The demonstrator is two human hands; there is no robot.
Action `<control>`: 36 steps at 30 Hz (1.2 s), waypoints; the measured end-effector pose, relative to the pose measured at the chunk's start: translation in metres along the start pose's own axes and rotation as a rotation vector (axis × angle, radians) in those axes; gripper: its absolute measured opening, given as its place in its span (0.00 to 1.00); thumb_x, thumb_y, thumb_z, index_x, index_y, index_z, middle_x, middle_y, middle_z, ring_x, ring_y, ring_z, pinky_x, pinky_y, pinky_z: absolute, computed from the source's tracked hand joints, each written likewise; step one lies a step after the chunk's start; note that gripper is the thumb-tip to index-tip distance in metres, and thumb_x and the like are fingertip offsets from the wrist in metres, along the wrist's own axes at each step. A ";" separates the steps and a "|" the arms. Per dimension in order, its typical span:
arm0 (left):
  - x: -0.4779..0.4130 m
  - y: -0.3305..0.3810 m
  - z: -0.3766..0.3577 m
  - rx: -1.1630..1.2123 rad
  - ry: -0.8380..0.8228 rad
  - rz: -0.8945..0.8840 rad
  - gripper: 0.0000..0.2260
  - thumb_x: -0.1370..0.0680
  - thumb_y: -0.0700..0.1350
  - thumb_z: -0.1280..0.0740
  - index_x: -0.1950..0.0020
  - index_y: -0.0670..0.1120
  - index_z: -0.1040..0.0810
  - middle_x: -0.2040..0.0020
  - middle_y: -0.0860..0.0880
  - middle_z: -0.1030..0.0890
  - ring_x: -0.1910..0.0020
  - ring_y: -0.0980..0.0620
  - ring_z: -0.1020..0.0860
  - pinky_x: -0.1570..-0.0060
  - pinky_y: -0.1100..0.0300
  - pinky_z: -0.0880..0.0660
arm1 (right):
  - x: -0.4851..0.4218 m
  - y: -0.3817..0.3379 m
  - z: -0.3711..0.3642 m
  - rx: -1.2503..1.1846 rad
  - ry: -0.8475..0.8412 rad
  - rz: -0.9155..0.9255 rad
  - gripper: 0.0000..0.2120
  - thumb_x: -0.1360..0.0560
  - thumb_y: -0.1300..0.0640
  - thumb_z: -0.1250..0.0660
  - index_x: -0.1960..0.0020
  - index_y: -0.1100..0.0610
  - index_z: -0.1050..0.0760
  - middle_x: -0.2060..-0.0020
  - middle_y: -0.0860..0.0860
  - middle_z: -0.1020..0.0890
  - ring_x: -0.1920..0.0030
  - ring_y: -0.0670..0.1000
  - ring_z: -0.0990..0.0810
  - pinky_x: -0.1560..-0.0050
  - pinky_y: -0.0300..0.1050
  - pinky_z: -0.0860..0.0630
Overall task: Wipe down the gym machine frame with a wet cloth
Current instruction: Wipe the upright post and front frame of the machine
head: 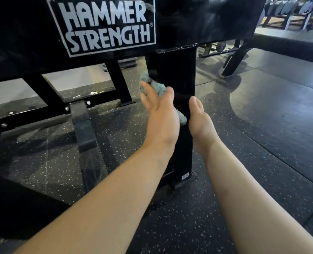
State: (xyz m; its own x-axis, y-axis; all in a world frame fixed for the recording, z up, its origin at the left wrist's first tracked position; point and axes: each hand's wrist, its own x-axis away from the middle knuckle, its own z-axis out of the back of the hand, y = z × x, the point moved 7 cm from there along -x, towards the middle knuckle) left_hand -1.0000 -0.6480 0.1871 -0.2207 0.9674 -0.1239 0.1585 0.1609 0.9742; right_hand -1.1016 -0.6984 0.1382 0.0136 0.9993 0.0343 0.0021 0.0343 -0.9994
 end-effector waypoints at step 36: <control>0.013 -0.215 0.003 0.405 0.176 0.590 0.22 0.17 0.54 0.51 0.29 0.45 0.32 0.32 0.44 0.26 0.36 0.49 0.26 0.33 0.53 0.32 | -0.001 0.112 0.026 -0.091 0.076 0.007 0.20 0.18 0.45 0.50 0.29 0.47 0.32 0.36 0.39 0.27 0.34 0.40 0.30 0.31 0.41 0.35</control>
State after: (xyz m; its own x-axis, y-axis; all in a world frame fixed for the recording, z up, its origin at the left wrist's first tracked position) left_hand -1.0342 -0.6696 -0.0246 -0.1347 0.8753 0.4645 0.6342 -0.2841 0.7191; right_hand -1.1275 -0.6953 0.0259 0.0901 0.9955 0.0309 0.0926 0.0225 -0.9954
